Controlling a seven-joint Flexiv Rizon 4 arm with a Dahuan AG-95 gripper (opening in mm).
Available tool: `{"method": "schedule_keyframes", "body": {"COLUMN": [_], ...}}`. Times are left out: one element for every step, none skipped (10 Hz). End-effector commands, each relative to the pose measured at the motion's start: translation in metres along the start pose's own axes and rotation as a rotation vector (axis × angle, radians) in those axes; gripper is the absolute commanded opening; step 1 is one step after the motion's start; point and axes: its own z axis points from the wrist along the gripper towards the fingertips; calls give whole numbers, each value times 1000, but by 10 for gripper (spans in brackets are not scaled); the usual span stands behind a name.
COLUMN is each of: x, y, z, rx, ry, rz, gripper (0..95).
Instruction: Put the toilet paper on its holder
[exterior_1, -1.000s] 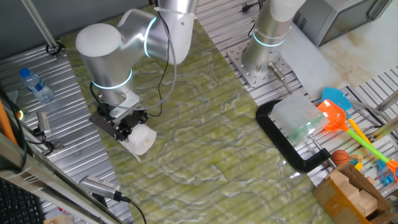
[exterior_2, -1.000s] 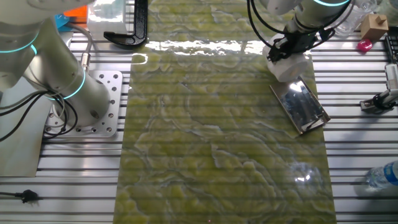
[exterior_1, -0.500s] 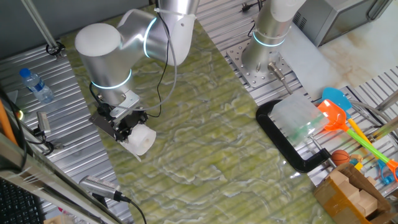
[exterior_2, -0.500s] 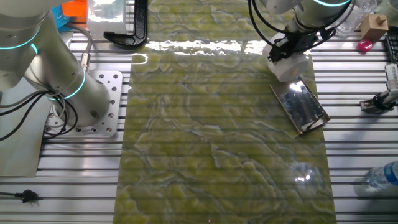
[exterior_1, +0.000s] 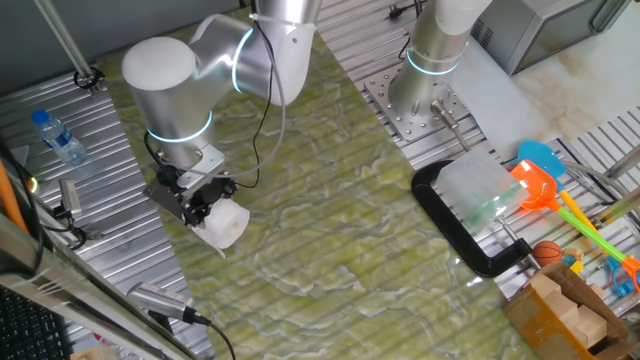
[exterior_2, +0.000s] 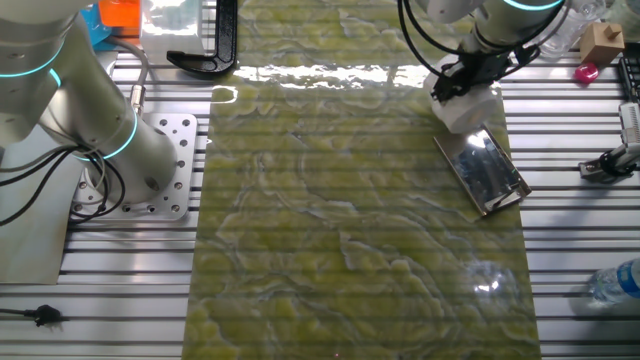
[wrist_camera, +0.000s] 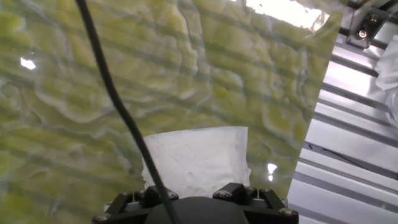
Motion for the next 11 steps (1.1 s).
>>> {"method": "schedule_keyframes", "body": {"x": [1,2,4,5,6,7,9,11,12,14,15], "y": [-1,-1,1,2,3,3,5,6,7,8,9], "z": [-1,-1,0,0,0,0,1,1,1,2,2], "rx": [-4,-4,-1,-3,-2,-1,0,1,2,3,5], "ry": [-1,1,-4,-1,1,-2,-3,-2,-3,-4,-8], "rz": [-7,-10,-6,-10,-12,-13,-14,-15,-16,-17,-19], "gripper": [0,0,0,0,0,0,0,0,0,0,0]}}
